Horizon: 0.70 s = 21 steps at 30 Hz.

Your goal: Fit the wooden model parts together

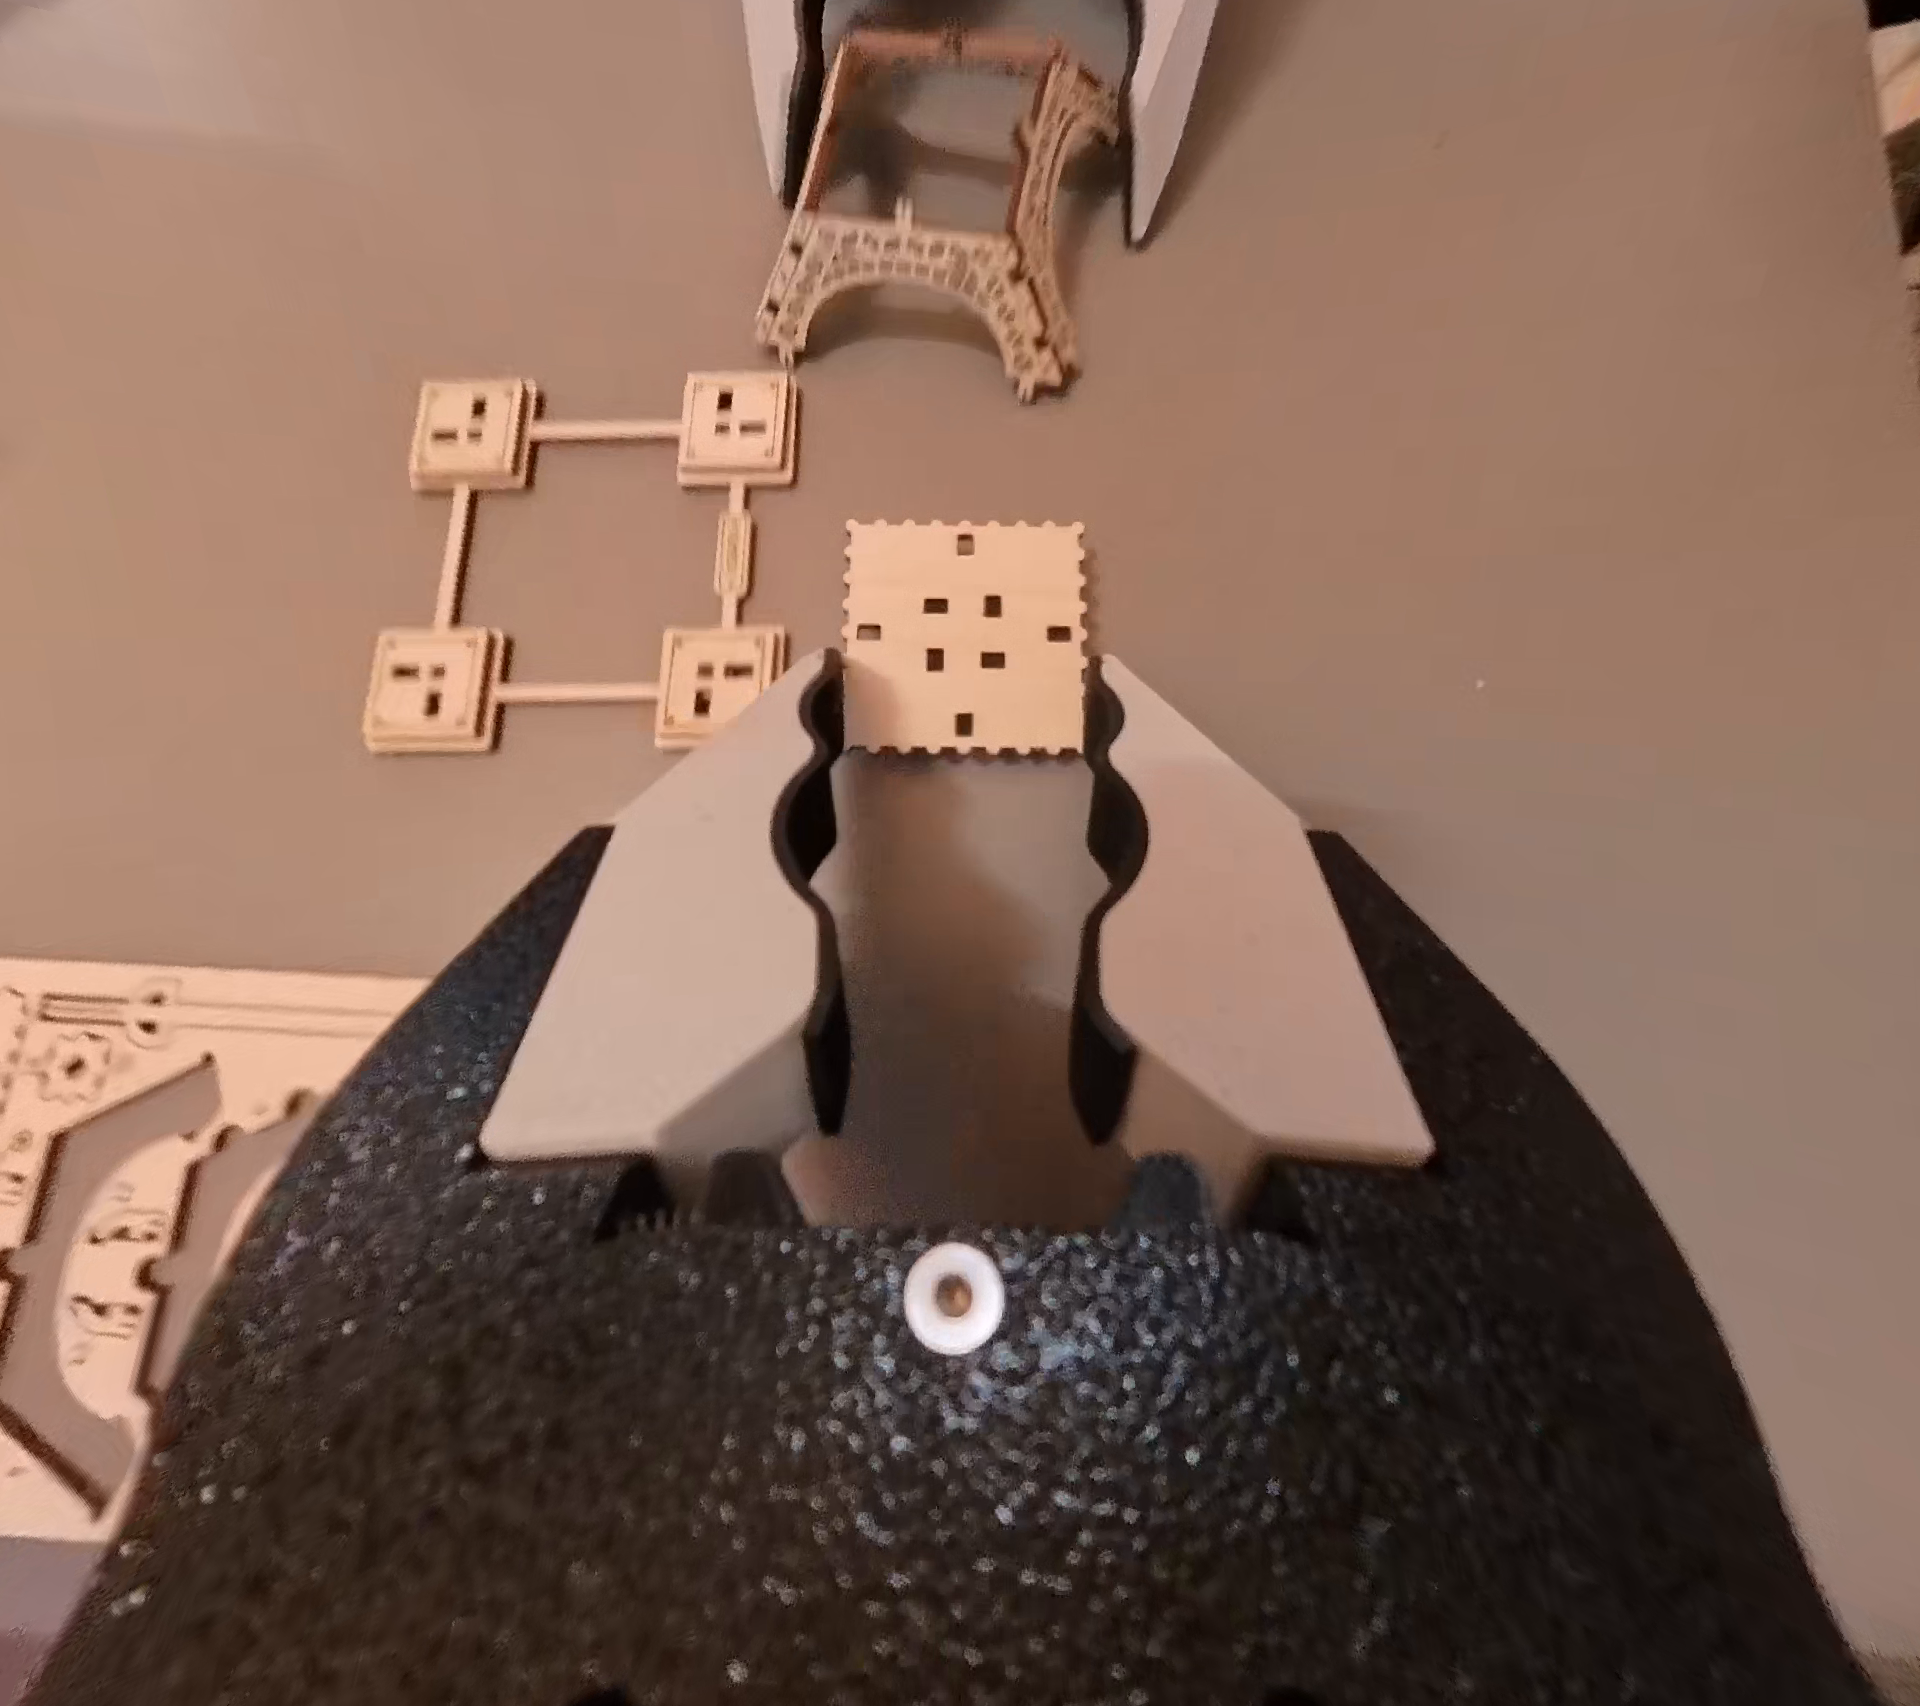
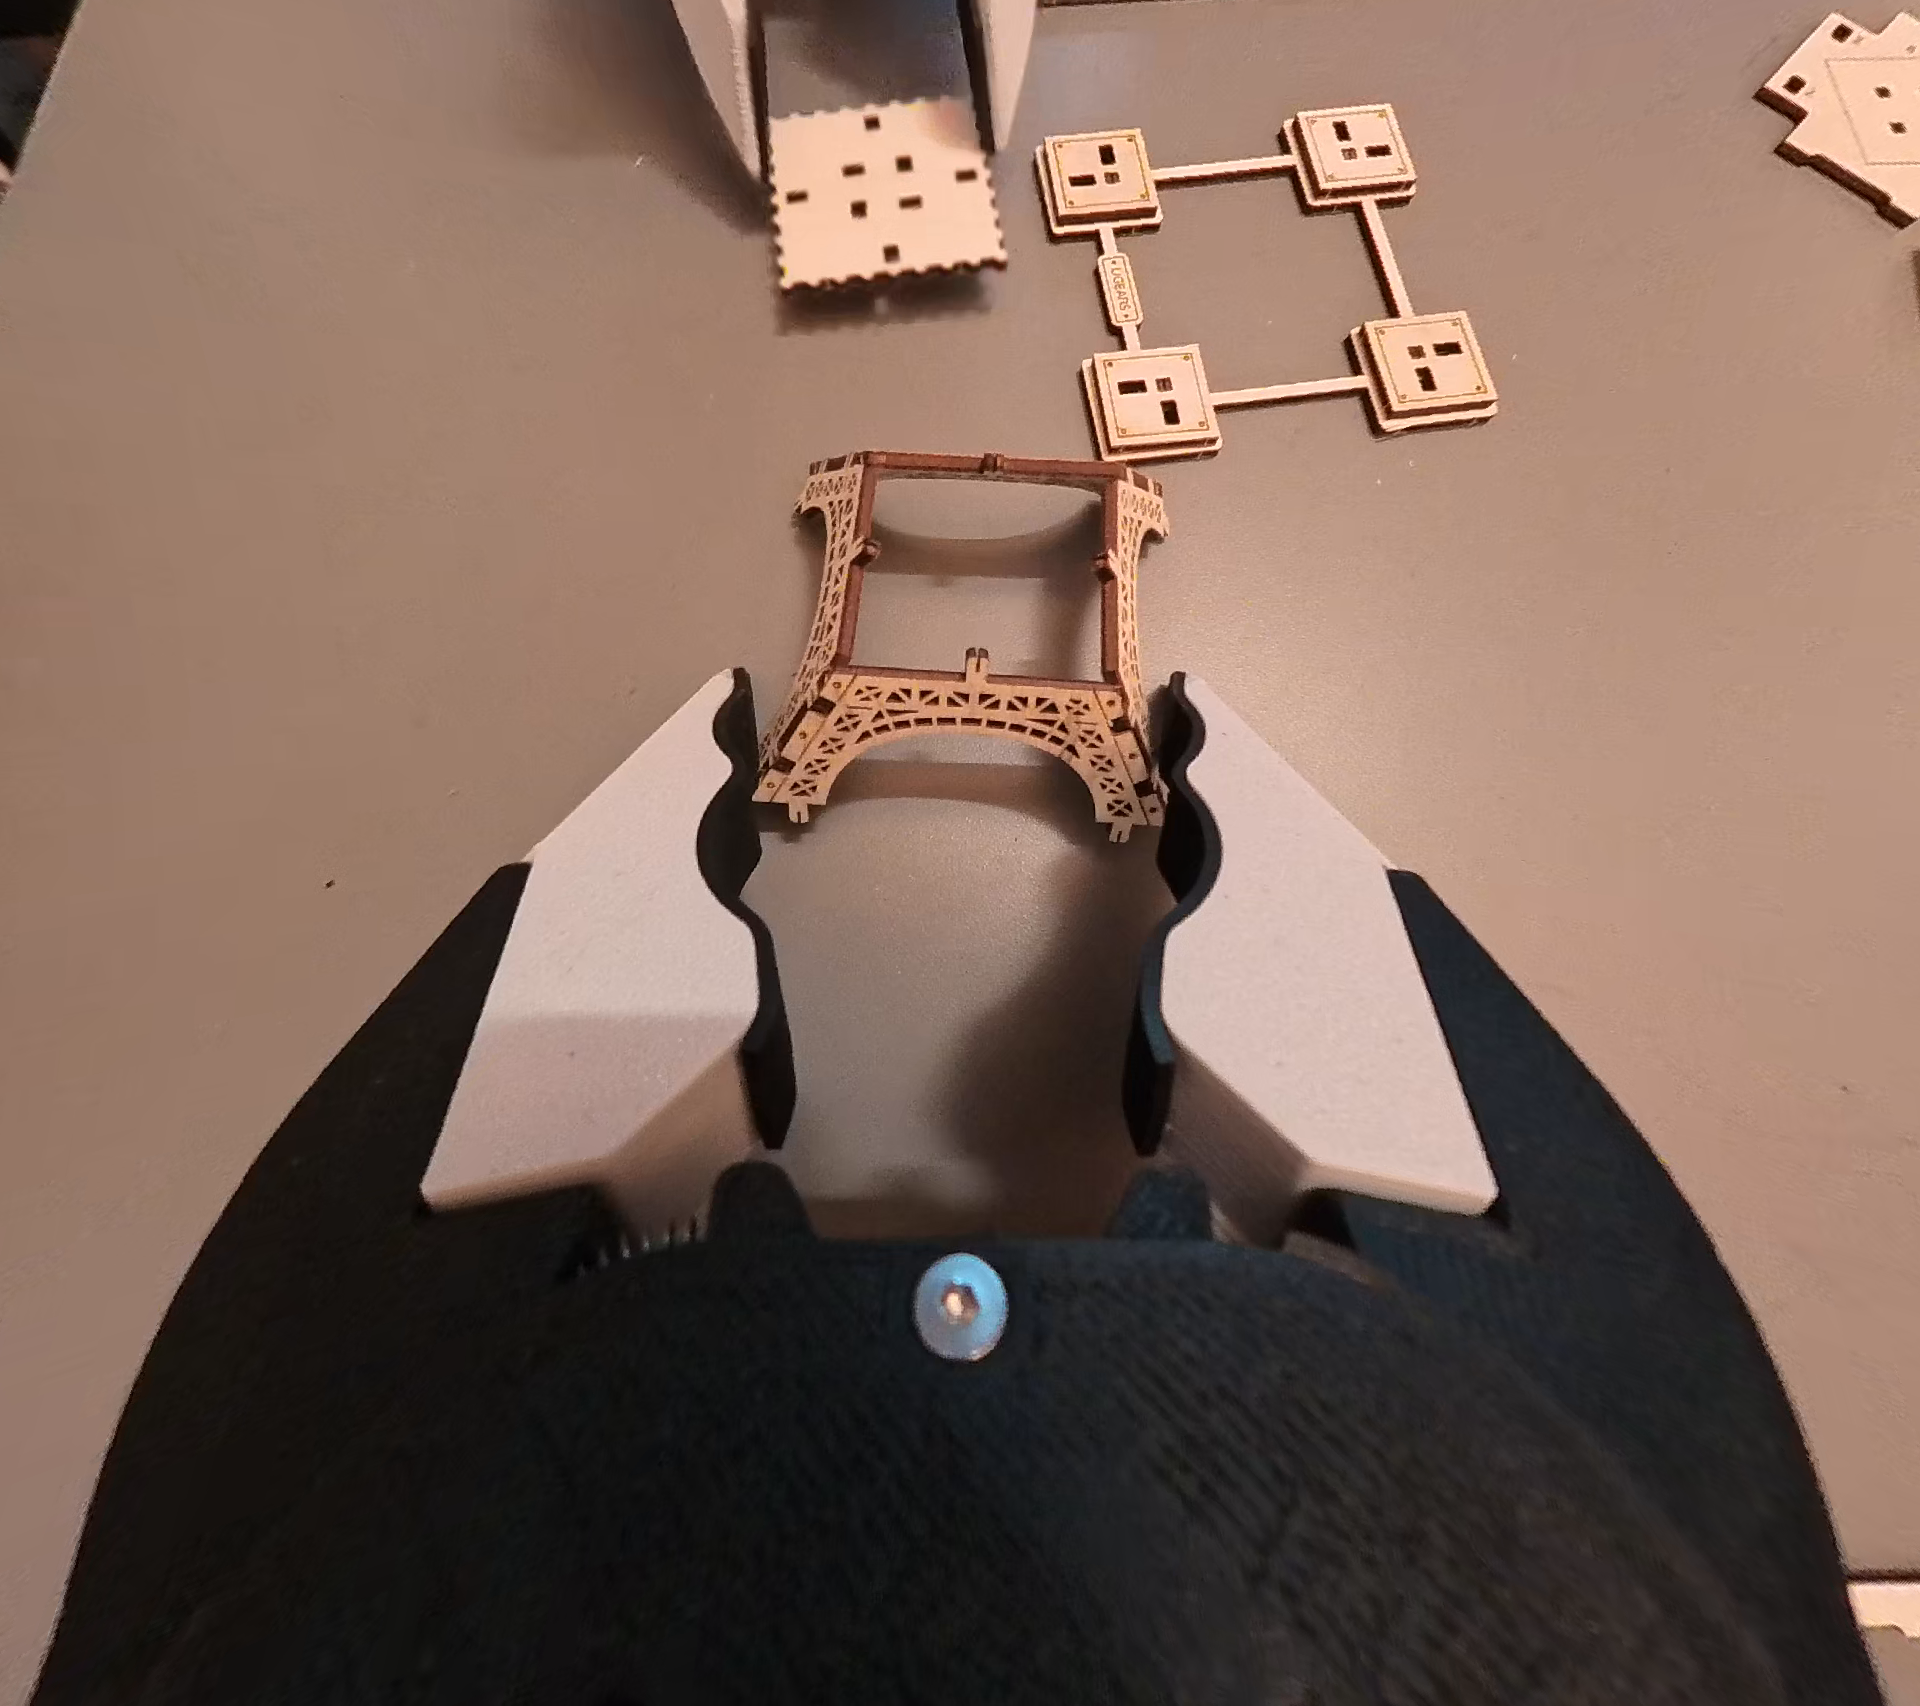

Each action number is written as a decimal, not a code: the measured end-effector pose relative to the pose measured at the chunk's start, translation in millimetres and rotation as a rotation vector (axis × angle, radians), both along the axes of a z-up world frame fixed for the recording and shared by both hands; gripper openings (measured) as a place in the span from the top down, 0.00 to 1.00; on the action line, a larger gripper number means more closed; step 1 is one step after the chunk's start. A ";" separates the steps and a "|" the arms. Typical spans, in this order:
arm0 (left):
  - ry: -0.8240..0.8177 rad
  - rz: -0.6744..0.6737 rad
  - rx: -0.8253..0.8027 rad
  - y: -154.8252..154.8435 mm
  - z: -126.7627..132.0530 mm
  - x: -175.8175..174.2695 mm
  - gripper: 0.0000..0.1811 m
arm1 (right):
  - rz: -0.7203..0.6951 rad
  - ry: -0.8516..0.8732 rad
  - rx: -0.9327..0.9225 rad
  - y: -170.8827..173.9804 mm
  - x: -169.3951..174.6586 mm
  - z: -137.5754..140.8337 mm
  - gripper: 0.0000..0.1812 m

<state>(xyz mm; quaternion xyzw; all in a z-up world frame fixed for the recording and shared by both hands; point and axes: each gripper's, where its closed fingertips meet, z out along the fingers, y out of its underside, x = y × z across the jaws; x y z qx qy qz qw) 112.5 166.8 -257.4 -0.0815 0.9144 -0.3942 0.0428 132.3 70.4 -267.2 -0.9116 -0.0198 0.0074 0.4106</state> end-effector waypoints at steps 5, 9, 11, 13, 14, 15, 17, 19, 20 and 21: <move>-0.117 -0.042 -0.002 -24.1 28.3 1.5 0.76 | -0.026 -0.033 0.007 0.0 4.3 1.0 0.53; -0.208 -0.104 0.030 -49.2 43.2 5.8 0.76 | -0.038 -0.066 0.017 -0.1 6.2 2.5 0.51; -0.177 -0.145 0.009 -65.6 46.3 6.6 0.76 | -0.049 -0.088 0.023 -0.1 8.0 3.6 0.49; -0.145 -0.169 0.035 -78.6 43.6 12.3 0.76 | -0.051 -0.115 0.031 -0.3 8.1 4.9 0.49; -0.132 -0.181 0.062 -82.7 40.4 15.4 0.76 | -0.050 -0.127 0.036 -0.2 8.1 5.6 0.49; -0.114 -0.191 0.093 -85.5 37.1 17.2 0.76 | -0.047 -0.137 0.039 -0.2 7.5 6.1 0.49; -0.090 -0.202 0.120 -91.4 33.2 20.0 0.76 | -0.033 -0.155 0.047 -0.2 5.1 6.9 0.52; -0.074 -0.215 0.115 -97.0 28.2 21.1 0.76 | -0.011 -0.183 0.057 -0.2 1.5 8.2 0.56; -0.066 -0.218 0.117 -97.9 25.2 21.4 0.76 | -0.003 -0.199 0.063 -0.2 0.1 8.9 0.57; -0.063 -0.218 0.117 -98.2 22.9 22.0 0.76 | 0.000 -0.213 0.067 -0.2 -0.4 9.5 0.57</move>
